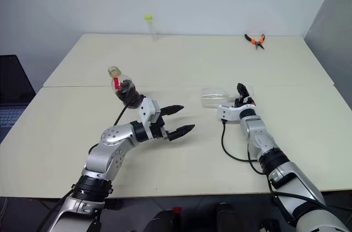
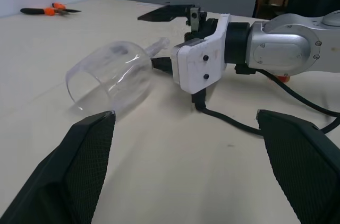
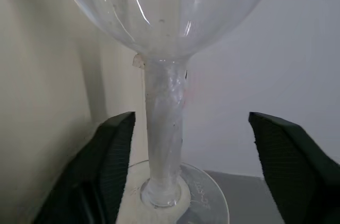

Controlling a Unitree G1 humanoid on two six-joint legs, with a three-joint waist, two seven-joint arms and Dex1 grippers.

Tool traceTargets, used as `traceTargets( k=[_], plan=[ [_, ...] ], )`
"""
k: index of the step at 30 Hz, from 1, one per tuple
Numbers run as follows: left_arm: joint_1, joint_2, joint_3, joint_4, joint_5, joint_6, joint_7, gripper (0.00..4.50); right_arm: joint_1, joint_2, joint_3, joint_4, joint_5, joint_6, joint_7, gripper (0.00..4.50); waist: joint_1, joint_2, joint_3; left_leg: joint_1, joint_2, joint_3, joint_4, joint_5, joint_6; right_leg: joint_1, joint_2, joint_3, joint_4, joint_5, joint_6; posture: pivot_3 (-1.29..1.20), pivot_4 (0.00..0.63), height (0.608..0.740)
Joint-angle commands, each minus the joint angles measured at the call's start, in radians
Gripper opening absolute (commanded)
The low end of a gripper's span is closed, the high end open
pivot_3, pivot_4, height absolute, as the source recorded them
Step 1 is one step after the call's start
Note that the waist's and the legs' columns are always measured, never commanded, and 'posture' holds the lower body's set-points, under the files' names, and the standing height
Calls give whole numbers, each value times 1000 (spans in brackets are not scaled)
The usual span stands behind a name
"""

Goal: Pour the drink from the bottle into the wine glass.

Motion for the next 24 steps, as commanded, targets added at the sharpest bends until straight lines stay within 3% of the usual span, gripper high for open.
traceTargets(
  k=[1, 8, 12, 17, 21, 24],
  plan=[
    [-12, -6, 15, -14, 0, -15, 12, 4500, 14, 10, -8, 23, 12, 3, -11, 2556, -5, 0, 0, 0, 0, 0, 0, 0, 0, 0, 0, 0, 0, 0, 0, 0, 150, 740],
    [-13, -9, 23, -13, -12, 6, 28, 4500, 34, 15, -33, -20, 41, 14, 2, 183, -10, -1, -1, 0, 0, -1, 0, 0, 0, 0, 0, 0, 0, 0, 0, 0, 150, 740],
    [0, -4, 27, -31, -23, 22, 24, 4500, 59, 11, -70, -102, 64, 36, 22, 143, -10, -1, -1, -1, 0, -1, 0, 0, 0, 0, 0, -1, 0, 0, 0, 0, 150, 740],
    [66, 48, 78, -87, -71, 57, -2, 4500, 165, 22, -218, -409, 226, -6, 88, 143, -9, 0, 0, -3, 0, -2, -1, 0, 0, -2, -1, -1, -2, 0, 0, 0, 150, 740],
    [136, 118, 144, -129, -119, 77, -38, 4500, 282, 122, -352, -596, 579, -110, 237, 142, -13, 0, 1, -3, 1, -2, -2, 0, 1, -3, -1, 0, -1, 0, 0, 0, 150, 740],
    [179, 166, 183, -166, -151, 96, -59, 4500, 344, 178, -363, -634, 729, -150, 338, 142, -11, 1, 1, -2, 2, -4, -2, -2, 4, -1, -1, -2, -1, 0, 0, 0, 150, 740]
  ],
)
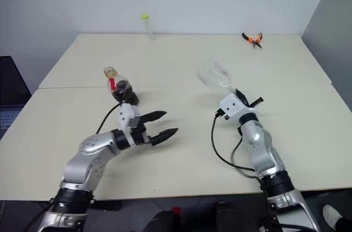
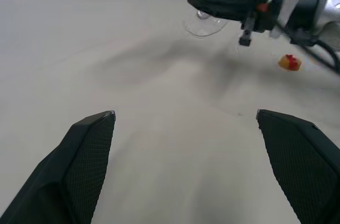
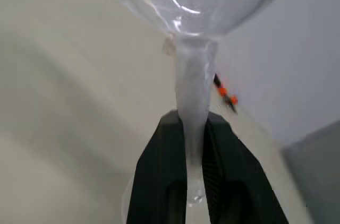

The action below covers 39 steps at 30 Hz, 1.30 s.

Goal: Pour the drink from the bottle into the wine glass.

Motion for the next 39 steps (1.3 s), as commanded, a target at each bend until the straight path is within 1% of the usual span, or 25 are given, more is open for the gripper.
traceTargets(
  k=[1, 4, 6, 10, 19, 24, 30, 31, 32, 39],
  plan=[
    [23, 41, 56, -71, -54, 23, -26, 4500, 42, 55, -31, -56, 182, -66, 102, 142, 1, 0, 0, 0, 0, 0, 0, 0, 0, 0, 0, 0, 0, 0, 0, 0, 150, 740],
    [25, 60, 91, -90, -85, 53, -17, 4500, 53, 129, -47, 2, 291, -112, 144, 142, 7, 1, 1, 0, -2, 0, 1, 0, 0, 0, 0, -1, 0, 0, 0, 0, 150, 740],
    [19, 73, 116, -108, -111, 76, -14, 4500, 25, 181, -48, 93, 338, -168, 167, 142, 8, 1, 1, 0, -2, 0, 1, 0, 0, 0, 0, 0, 0, 0, 0, 0, 150, 740],
    [16, 97, 144, -135, -146, 112, -18, 4500, -64, 237, -48, 275, 361, -281, 202, 142, 4, 3, 2, 0, -2, 0, 0, 0, 0, 0, 0, 0, 0, 0, 0, 0, 150, 740],
    [3, 119, 183, -175, -201, 154, -7, 4500, -211, 258, -79, 592, 366, -453, 224, 142, 2, 3, 2, 0, -2, 0, 0, 2, -4, -1, 0, 0, 0, 0, 0, 0, 150, 740],
    [-28, 139, 201, -209, -241, 195, 5, 4500, -209, 266, -79, 665, 375, -488, 276, 142, 1, 3, 2, 0, -2, 0, 0, 2, -4, -1, 0, 0, 0, 0, 0, 0, 150, 740],
    [-35, 164, 180, -214, -214, 174, -11, 4500, -197, 268, -83, 699, 373, -503, 286, 142, -1, 3, 2, 1, -1, 1, 0, 2, -4, -1, 1, 1, 0, 0, 0, 0, 150, 740],
    [-37, 164, 179, -214, -213, 172, -11, 4500, -195, 267, -81, 697, 376, -498, 295, 886, -1, 3, 2, 1, -1, 0, 0, 2, -4, -1, 1, 0, 0, 0, 0, 0, 150, 740],
    [-41, 163, 178, -214, -212, 172, -11, 4500, -192, 266, -78, 694, 375, -493, 302, 1119, -1, 3, 2, 1, -1, 0, 0, 2, -4, -1, 1, 0, 0, 0, 0, 0, 150, 740],
    [-85, 160, 169, -229, -211, 181, -4, 4500, -185, 250, -63, 677, 344, -466, 302, 3613, -1, 3, 2, 0, -1, 0, 0, 2, -4, -1, 1, 0, 0, 0, 0, 0, 150, 740]
  ],
)
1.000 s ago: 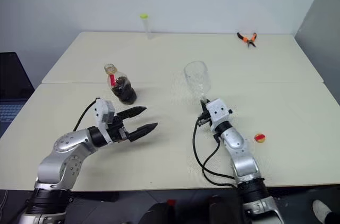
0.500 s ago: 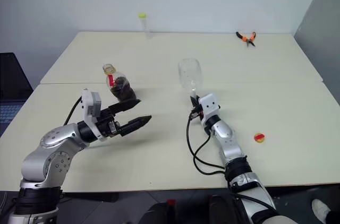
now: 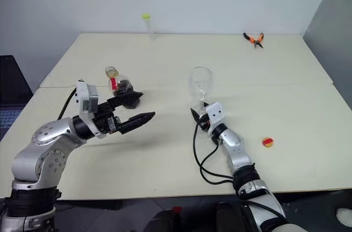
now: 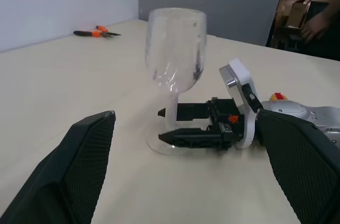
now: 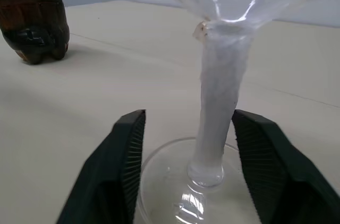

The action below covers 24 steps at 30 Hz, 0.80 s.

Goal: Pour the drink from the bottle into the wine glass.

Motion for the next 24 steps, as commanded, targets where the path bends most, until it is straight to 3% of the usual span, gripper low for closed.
traceTargets(
  k=[1, 3, 14, 24],
  plan=[
    [-37, 11, -4, -47, -6, 0, 8, 4500, 3, -4, 5, -28, -13, 11, -4, 3997, 0, 0, 0, 0, 0, 0, 0, 0, 0, 0, 0, 0, 0, 0, 0, 0, 150, 740],
    [-50, 12, -7, -60, -10, 8, 16, 4500, 5, -8, 5, -30, -21, 17, -8, 4451, 0, 0, 0, 0, 0, 0, 0, 0, 0, 0, 0, 0, 0, 0, 0, 0, 150, 740],
    [-82, 18, -17, -107, -5, 31, 36, 4500, 52, -35, 2, -95, -16, 50, 15, 4451, 3, 0, 0, 0, 0, 0, 0, 0, 0, 0, 0, 0, 0, 0, 0, 0, 150, 740],
    [-79, 10, -31, -155, 1, 56, 88, 4500, 170, -140, -5, -396, 24, 256, 87, 4451, 7, 0, 0, 0, -1, 0, 1, 0, 0, 1, 0, 0, 0, 0, 0, 0, 150, 740]
  ],
)
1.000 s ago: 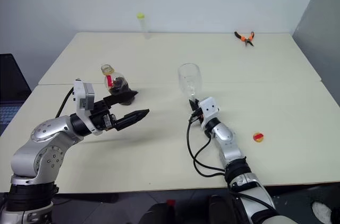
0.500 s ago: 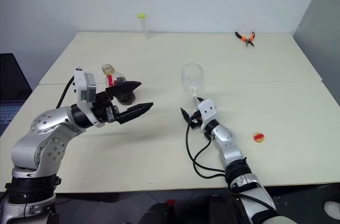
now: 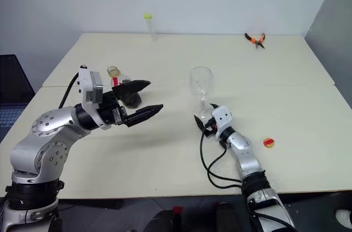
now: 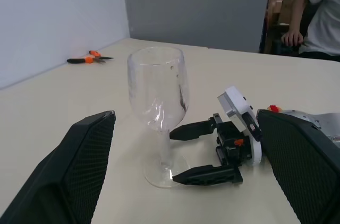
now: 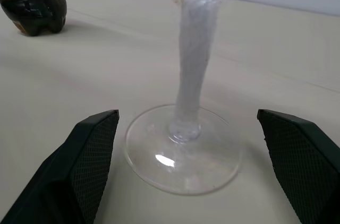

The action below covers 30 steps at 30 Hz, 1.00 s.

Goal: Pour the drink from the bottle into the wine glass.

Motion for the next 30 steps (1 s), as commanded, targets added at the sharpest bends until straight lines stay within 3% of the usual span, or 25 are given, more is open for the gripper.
traceTargets(
  k=[1, 11, 16, 21, 30],
  plan=[
    [3, 4, 0, -48, 7, -3, 29, 4500, 58, -56, -9, -182, 38, 104, 52, 4451, 2, 0, 0, 0, 0, 0, 0, 0, 0, 0, 0, 0, 0, 0, 0, 0, 150, 740],
    [139, -9, 6, -34, 34, -33, 54, 4500, 247, -228, -24, -728, 197, 463, 156, 4451, 6, 1, 0, 0, 1, 0, 0, -2, 4, 0, -1, 0, -1, 0, 0, 0, 150, 740],
    [252, -47, 26, 13, 131, -143, 124, 4500, 298, -333, -72, -970, 333, 596, 217, 4451, 14, 2, 1, 0, 1, 0, 0, -2, 4, 0, -2, 0, -1, 0, 0, 0, 150, 740],
    [286, -105, 30, 93, 215, -169, 246, 4500, 300, -408, -102, -1094, 474, 718, 255, 4451, 23, 1, 1, 0, 1, -1, 0, -2, 4, 1, -2, -1, -2, 0, 0, 0, 150, 740],
    [198, -213, 82, 289, 323, -340, 432, 4500, 269, -432, -107, -1128, 540, 790, 224, 4451, 27, 0, 1, 0, 1, -1, 0, -2, 4, 1, -3, -2, -2, 0, 0, 0, 150, 740]
  ],
)
